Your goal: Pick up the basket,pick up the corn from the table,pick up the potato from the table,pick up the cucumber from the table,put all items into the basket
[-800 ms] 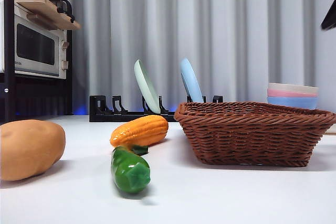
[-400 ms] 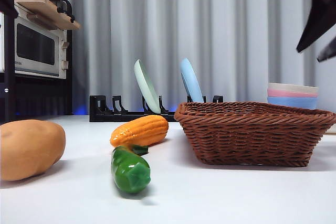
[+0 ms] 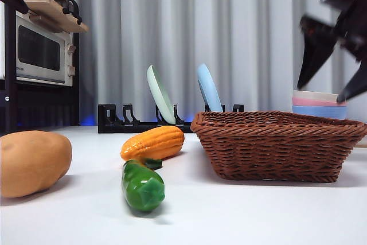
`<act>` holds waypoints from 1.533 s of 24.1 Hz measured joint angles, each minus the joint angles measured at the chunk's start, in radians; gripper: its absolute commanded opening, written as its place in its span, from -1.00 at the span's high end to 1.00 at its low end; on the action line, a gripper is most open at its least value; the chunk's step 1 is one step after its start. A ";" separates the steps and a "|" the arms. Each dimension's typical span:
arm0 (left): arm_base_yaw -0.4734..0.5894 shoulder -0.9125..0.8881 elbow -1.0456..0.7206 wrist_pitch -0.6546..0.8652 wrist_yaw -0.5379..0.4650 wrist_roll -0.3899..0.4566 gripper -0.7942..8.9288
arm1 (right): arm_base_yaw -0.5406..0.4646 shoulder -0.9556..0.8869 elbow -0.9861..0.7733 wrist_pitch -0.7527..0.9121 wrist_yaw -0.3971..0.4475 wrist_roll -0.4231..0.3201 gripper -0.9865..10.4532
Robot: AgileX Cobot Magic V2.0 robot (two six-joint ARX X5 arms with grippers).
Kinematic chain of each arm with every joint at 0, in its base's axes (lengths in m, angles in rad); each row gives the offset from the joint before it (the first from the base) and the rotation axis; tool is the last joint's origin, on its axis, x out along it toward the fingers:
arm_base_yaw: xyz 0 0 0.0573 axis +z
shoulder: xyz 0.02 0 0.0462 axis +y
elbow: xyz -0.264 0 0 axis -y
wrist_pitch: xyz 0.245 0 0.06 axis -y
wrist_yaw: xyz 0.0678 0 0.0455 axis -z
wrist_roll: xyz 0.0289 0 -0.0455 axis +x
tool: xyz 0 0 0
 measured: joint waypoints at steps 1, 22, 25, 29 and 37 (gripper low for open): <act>0.000 0.000 0.000 0.000 0.000 0.000 0.05 | 0.000 0.034 0.010 0.000 0.002 0.000 0.17; -0.269 0.334 0.243 -0.028 -0.023 0.043 -0.16 | -0.027 -0.053 0.026 0.030 -0.019 0.038 0.86; -0.396 0.499 0.343 -0.040 -0.113 0.066 -0.16 | -0.043 -0.158 0.026 0.031 -0.020 0.038 0.86; -0.515 0.692 0.427 -0.031 -0.259 0.101 -0.16 | -0.076 -0.266 0.026 0.030 -0.020 0.041 0.86; -0.539 0.959 0.442 0.089 -0.315 0.132 -0.13 | -0.102 -0.333 0.026 0.019 -0.020 0.042 0.86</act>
